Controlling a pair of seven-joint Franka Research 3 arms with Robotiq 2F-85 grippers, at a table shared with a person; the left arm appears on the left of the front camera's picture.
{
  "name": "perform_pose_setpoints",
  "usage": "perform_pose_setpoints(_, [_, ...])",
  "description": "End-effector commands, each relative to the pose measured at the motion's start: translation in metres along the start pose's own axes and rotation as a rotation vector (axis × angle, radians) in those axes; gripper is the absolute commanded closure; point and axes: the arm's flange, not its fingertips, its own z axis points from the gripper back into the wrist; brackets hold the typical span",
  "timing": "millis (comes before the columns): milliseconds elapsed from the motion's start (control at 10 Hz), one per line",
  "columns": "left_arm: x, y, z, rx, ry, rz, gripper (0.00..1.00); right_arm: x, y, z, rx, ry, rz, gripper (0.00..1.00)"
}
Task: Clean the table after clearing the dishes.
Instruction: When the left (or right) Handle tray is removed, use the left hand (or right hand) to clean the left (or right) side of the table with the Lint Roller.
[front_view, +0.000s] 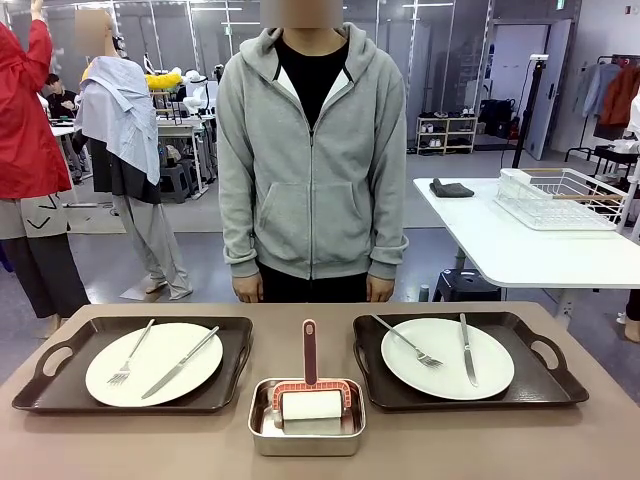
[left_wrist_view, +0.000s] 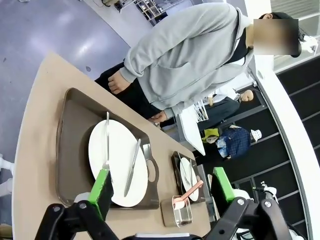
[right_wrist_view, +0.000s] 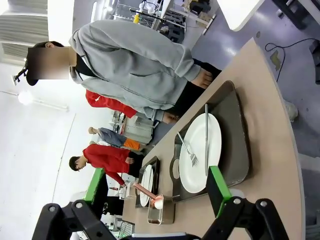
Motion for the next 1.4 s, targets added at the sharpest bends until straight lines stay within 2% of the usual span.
perform_pose_setpoints(0, [0.0072, 0.0007, -0.0002, -0.018, 0.001, -0.003, 0.0, 0.0022, 0.0034, 0.0008, 0.008, -0.002, -0.009, 0.0])
perform_pose_setpoints(1300, [0.0072, 0.0007, -0.0002, -0.018, 0.001, -0.003, 0.0, 0.0022, 0.0034, 0.0008, 0.008, -0.002, -0.009, 0.0])
